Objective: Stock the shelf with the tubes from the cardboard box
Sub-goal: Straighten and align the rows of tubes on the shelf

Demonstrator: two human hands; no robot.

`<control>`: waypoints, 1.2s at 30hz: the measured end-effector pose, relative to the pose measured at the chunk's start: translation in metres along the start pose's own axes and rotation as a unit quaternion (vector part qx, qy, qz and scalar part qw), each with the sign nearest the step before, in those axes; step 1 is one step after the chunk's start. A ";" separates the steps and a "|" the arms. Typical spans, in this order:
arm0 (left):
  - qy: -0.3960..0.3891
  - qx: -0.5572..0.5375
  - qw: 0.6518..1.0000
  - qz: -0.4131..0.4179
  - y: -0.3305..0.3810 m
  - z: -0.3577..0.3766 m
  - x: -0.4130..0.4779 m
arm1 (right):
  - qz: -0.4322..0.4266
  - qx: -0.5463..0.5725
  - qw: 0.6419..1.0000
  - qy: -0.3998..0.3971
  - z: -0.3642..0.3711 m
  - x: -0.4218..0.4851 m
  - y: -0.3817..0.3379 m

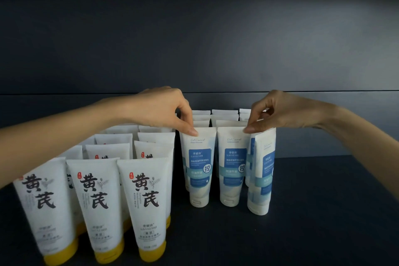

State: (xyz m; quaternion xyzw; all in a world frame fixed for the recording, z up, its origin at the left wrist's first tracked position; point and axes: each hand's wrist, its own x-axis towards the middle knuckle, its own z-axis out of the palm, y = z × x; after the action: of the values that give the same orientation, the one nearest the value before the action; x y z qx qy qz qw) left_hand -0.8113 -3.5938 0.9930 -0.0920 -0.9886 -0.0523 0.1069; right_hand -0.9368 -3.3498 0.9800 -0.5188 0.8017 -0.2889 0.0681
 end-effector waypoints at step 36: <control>0.049 -0.169 0.984 0.040 0.028 0.035 0.030 | 0.027 0.093 0.990 0.105 -0.007 -0.036 0.043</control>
State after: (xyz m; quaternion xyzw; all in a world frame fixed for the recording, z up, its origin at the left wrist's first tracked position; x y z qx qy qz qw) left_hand -0.8414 -3.5568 0.9684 -0.1455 -0.9547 -0.2186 0.1404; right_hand -0.9574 -3.3026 0.9555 -0.4553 0.7878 -0.4130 0.0389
